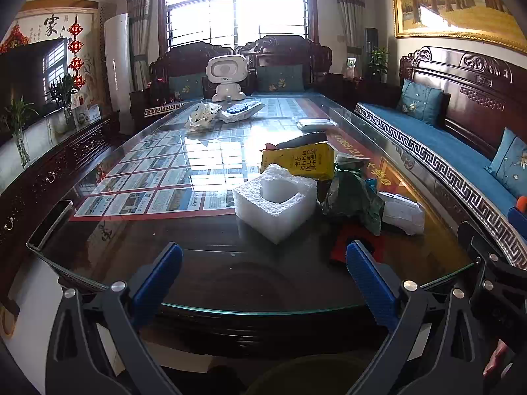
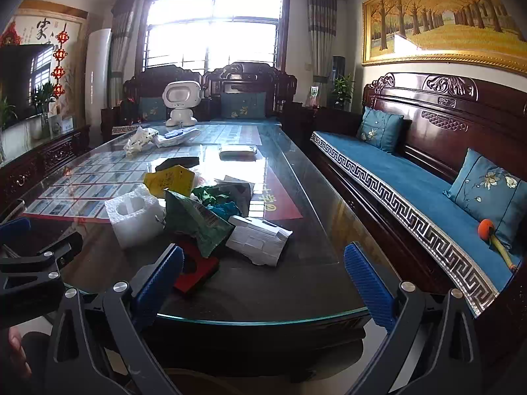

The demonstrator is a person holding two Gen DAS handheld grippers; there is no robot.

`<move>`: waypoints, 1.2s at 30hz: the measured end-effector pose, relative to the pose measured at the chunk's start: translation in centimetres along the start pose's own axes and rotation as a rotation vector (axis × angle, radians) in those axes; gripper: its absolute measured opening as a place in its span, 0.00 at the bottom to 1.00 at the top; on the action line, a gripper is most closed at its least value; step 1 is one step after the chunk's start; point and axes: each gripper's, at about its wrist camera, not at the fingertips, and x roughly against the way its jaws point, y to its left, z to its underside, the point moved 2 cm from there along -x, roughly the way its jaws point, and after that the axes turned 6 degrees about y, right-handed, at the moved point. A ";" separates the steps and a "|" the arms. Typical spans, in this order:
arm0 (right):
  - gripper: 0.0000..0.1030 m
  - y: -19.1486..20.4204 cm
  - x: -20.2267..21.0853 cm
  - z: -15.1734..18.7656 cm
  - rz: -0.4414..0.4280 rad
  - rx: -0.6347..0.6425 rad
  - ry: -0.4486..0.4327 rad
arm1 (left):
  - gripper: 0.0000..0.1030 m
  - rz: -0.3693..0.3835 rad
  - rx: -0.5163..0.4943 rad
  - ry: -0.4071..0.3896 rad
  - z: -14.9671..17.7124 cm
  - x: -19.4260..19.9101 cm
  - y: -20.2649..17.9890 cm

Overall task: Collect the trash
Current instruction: 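Move the left tool toward the white foam block on the table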

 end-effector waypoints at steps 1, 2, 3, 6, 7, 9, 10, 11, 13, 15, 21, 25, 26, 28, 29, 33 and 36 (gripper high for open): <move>0.92 0.0 -0.1 0.1 -0.003 -0.002 0.001 | 0.96 -0.001 0.000 -0.001 0.0 0.0 -0.1; 0.92 0.0 -0.1 0.1 -0.004 -0.003 0.003 | 0.96 -0.001 0.001 -0.001 0.0 -0.1 -0.1; 0.92 0.0 -0.1 0.0 -0.004 -0.002 0.005 | 0.96 0.000 0.002 0.001 0.0 -0.1 -0.1; 0.92 0.0 -0.2 0.0 -0.007 -0.004 0.005 | 0.96 -0.002 0.007 0.004 -0.1 -0.3 0.0; 0.92 0.0 -0.3 0.1 -0.008 -0.005 0.005 | 0.96 -0.002 0.007 0.006 -0.1 -0.4 0.0; 0.92 0.0 -0.5 0.1 -0.007 -0.005 0.010 | 0.96 0.000 0.009 0.010 -0.1 -0.6 0.0; 0.92 0.1 -0.6 0.2 -0.007 -0.002 0.014 | 0.96 0.000 0.011 0.011 -0.1 -0.7 0.1; 0.92 0.1 -0.7 0.2 -0.008 0.000 0.017 | 0.96 0.000 0.013 0.011 -0.1 -0.8 0.2; 0.92 0.3 -0.9 0.3 -0.007 0.003 0.020 | 0.96 0.002 0.018 0.017 -0.1 -1.1 0.3; 0.92 0.3 -1.0 0.3 -0.006 0.005 0.022 | 0.96 0.003 0.025 0.023 -0.2 -1.5 0.5; 0.92 0.4 -1.7 0.2 -0.011 0.008 0.031 | 0.96 -0.003 0.049 0.032 -0.6 -2.6 1.0; 0.92 0.7 -2.2 0.2 -0.009 0.018 0.028 | 0.96 -0.006 0.070 0.034 -1.3 -3.3 1.5; 0.92 0.7 -2.3 0.2 -0.011 0.018 0.027 | 0.96 -0.006 0.073 0.034 -1.4 -3.5 1.6; 0.92 0.7 -2.7 0.2 -0.015 0.012 0.029 | 0.96 -0.006 0.073 0.036 -1.6 -3.9 1.6; 0.92 0.7 -2.9 0.2 -0.018 0.010 0.031 | 0.96 -0.007 0.072 0.037 -1.8 -4.1 1.6; 0.92 0.6 -3.6 0.2 -0.035 0.009 0.028 | 0.96 -0.017 0.078 0.045 -2.2 -5.3 1.7; 0.92 0.7 -4.1 0.3 -0.041 0.005 0.033 | 0.96 -0.023 0.093 0.060 -2.7 -6.7 2.1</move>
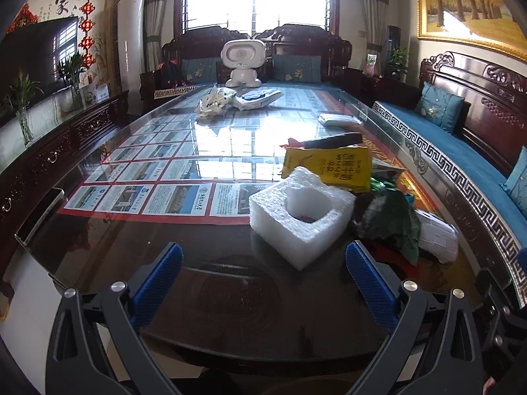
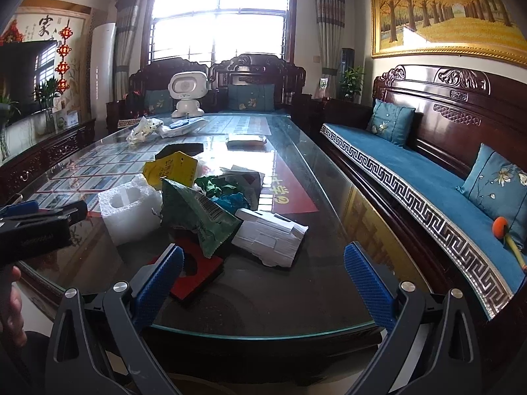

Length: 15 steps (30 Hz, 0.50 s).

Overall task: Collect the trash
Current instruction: 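Move the left tool toward the white foam block on the table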

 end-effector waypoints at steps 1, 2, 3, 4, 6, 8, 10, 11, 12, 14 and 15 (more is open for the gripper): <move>0.92 0.0 -0.1 0.0 -0.005 -0.002 0.002 | 0.96 -0.006 0.008 0.003 -0.3 -0.5 0.1; 0.92 0.0 -0.3 0.0 -0.010 -0.005 0.004 | 0.96 -0.009 0.013 0.004 -0.5 -0.9 0.2; 0.92 0.0 -0.4 0.0 -0.014 -0.007 0.006 | 0.96 -0.016 0.018 0.009 -0.8 -1.4 0.3; 0.92 0.0 -0.5 0.0 -0.017 -0.008 0.008 | 0.96 -0.021 0.020 0.015 -1.1 -1.9 0.4; 0.92 0.0 -0.8 -0.1 -0.019 -0.009 0.010 | 0.96 -0.040 0.028 0.033 -1.8 -3.2 0.6; 0.92 0.0 -1.1 -0.1 -0.021 -0.008 0.013 | 0.96 -0.034 0.041 0.050 -2.6 -4.4 0.9; 0.92 -0.1 -1.3 -0.1 -0.022 -0.009 0.012 | 0.96 -0.029 0.058 0.069 -3.4 -5.8 1.2; 0.92 0.0 -1.5 -0.2 -0.023 -0.008 0.013 | 0.96 -0.029 0.062 0.080 -3.6 -6.4 1.3; 0.92 0.0 -1.7 -0.2 -0.023 -0.007 0.014 | 0.96 -0.032 0.069 0.104 -3.9 -7.1 1.5; 0.92 0.1 -2.0 -0.4 -0.024 -0.001 0.017 | 0.96 -0.032 0.077 0.157 -4.3 -8.7 1.7; 0.92 0.2 -2.2 -0.5 -0.028 0.003 0.018 | 0.96 -0.032 0.083 0.173 -4.4 -9.2 1.8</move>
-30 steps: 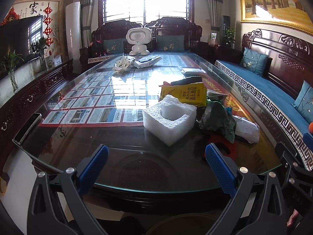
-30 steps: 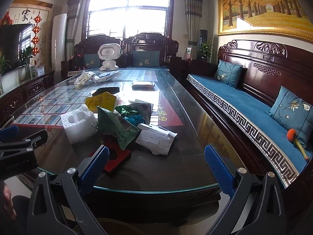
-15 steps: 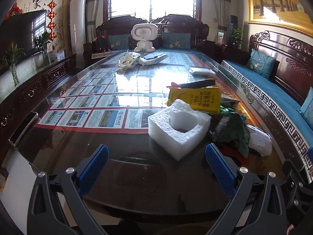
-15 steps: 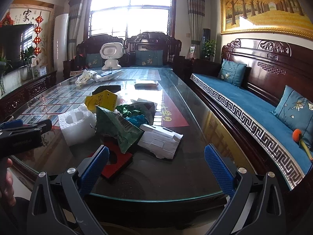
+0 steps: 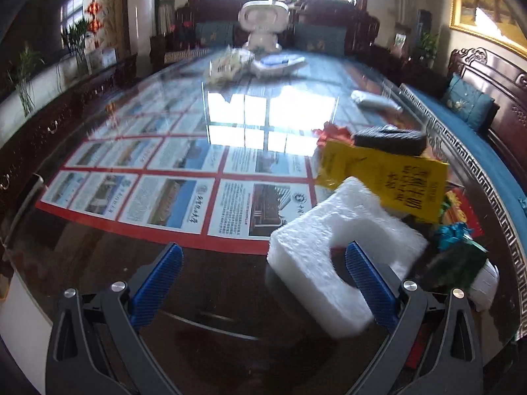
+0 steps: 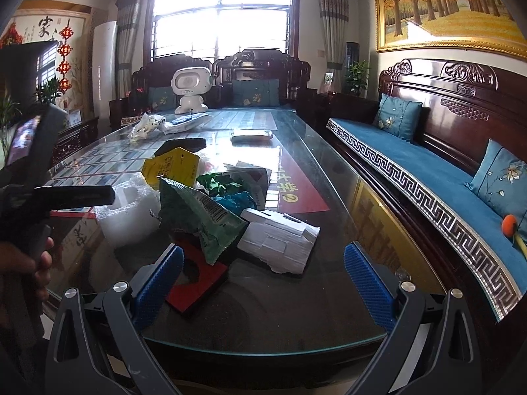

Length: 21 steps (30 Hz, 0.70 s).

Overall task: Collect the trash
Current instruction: 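Move the left tool toward the white foam block on the table, then grasp the white foam block with the left tool while the right tool grasps the green wrapper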

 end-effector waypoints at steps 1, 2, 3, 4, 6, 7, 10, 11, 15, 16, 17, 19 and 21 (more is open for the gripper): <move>0.92 0.0 -0.1 -0.1 -0.005 0.004 -0.001 | 0.96 -0.002 0.005 0.015 -0.1 -0.5 0.1; 0.92 0.1 -0.1 -0.2 -0.012 0.009 -0.005 | 0.96 -0.001 0.007 0.024 -0.1 -0.8 0.2; 0.92 0.2 -0.2 -0.3 -0.021 0.015 -0.012 | 0.96 -0.001 0.009 0.035 -0.2 -1.1 0.2; 0.92 0.5 -0.2 -0.5 -0.035 0.030 -0.019 | 0.96 0.004 0.007 0.043 -0.2 -1.4 0.2; 0.92 0.9 -0.5 -0.8 -0.040 0.055 -0.023 | 0.96 0.005 0.004 0.050 -0.2 -1.7 0.2; 0.92 1.2 -0.6 -1.0 -0.034 0.075 -0.027 | 0.96 0.009 0.002 0.052 -0.3 -2.0 0.3; 0.92 1.9 -0.9 -1.6 -0.043 0.131 -0.039 | 0.96 0.040 0.009 0.078 -0.4 -2.6 0.4; 0.92 2.0 -1.1 -1.8 -0.043 0.138 -0.043 | 0.95 0.062 0.019 0.091 -0.5 -2.9 0.5; 0.92 2.1 -1.4 -2.5 -0.043 0.154 -0.050 | 0.89 0.119 0.035 0.121 -0.6 -3.8 0.6; 0.92 2.1 -1.5 -2.6 -0.049 0.154 -0.052 | 0.86 0.120 0.027 0.125 -0.7 -3.9 0.5; 0.92 2.1 -1.6 -2.8 -0.057 0.155 -0.053 | 0.83 0.130 0.017 0.127 -0.7 -3.8 0.4; 0.92 2.3 -1.8 -3.0 -0.076 0.163 -0.056 | 0.65 0.168 0.015 0.132 -0.9 -3.7 0.1; 0.92 2.5 -1.9 -3.2 -0.104 0.175 -0.063 | 0.51 0.210 0.018 0.142 -1.0 -3.7 -0.2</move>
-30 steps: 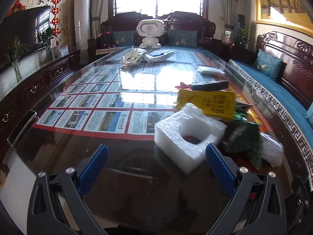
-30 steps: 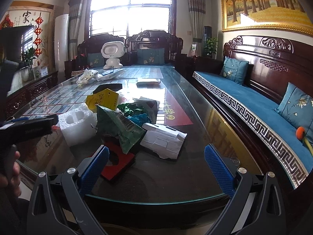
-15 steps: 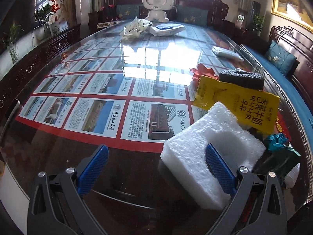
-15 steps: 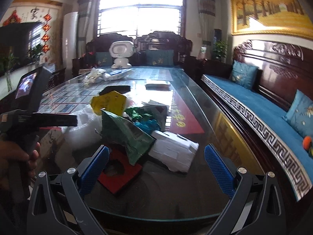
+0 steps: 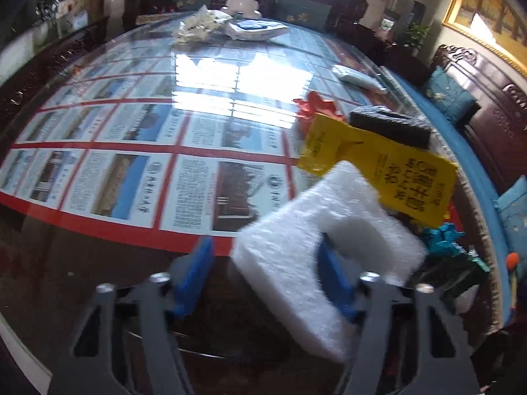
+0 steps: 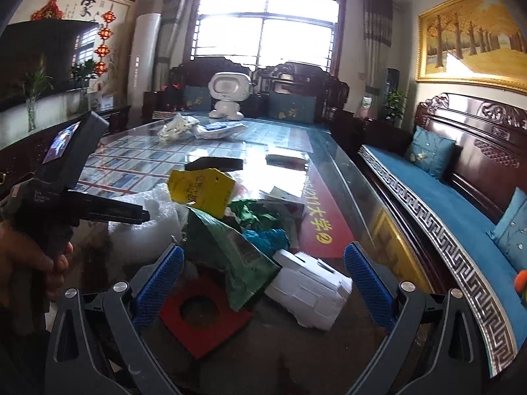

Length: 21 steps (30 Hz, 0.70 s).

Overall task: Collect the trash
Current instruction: 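Grasp the white foam block with the left tool while the right tool grasps the green wrapper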

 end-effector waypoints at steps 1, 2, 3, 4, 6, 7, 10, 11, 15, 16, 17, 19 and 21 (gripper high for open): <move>0.92 0.0 -0.1 -0.1 -0.013 0.004 -0.003 | 0.51 0.010 -0.002 0.004 -0.1 0.0 -0.2; 0.92 0.1 -0.2 -0.2 -0.025 0.009 -0.009 | 0.50 -0.001 -0.008 -0.002 -0.1 0.1 -0.3; 0.92 0.1 -0.3 -0.2 -0.034 0.015 -0.015 | 0.50 -0.005 -0.018 -0.011 -0.1 0.1 -0.5; 0.91 0.2 -0.3 -0.4 -0.049 0.028 -0.025 | 0.49 -0.004 -0.024 -0.018 0.0 0.2 -0.7; 0.86 0.5 -0.5 -0.6 -0.085 0.055 -0.036 | 0.48 -0.002 -0.035 -0.033 0.3 0.5 -0.8; 0.80 0.7 -0.7 -0.9 -0.112 0.076 -0.030 | 0.48 0.001 -0.041 -0.041 0.4 0.7 -0.9; 0.72 1.3 -1.7 -1.7 -0.189 0.126 -0.001 | 0.46 0.022 -0.033 -0.057 1.0 1.5 -0.7; 0.69 1.4 -1.9 -1.9 -0.200 0.139 0.004 | 0.46 0.023 -0.036 -0.065 1.1 1.8 -0.7; 0.62 1.4 -3.4 -2.9 -0.324 0.187 0.042 | 0.46 0.013 -0.057 -0.094 1.4 3.0 -0.5; 0.60 1.4 -3.9 -3.0 -0.337 0.193 0.058 | 0.46 0.015 -0.059 -0.097 1.4 3.2 -0.4; 0.53 1.4 -4.5 -3.2 -0.340 0.202 0.080 | 0.46 0.012 -0.063 -0.105 1.5 3.4 -0.4; 0.40 1.7 -5.4 -3.2 -0.351 0.229 0.123 | 0.46 0.012 -0.066 -0.112 1.7 3.7 -0.3; 0.33 2.0 -6.2 -3.1 -0.360 0.249 0.166 | 0.46 0.023 -0.072 -0.111 1.9 3.8 -0.4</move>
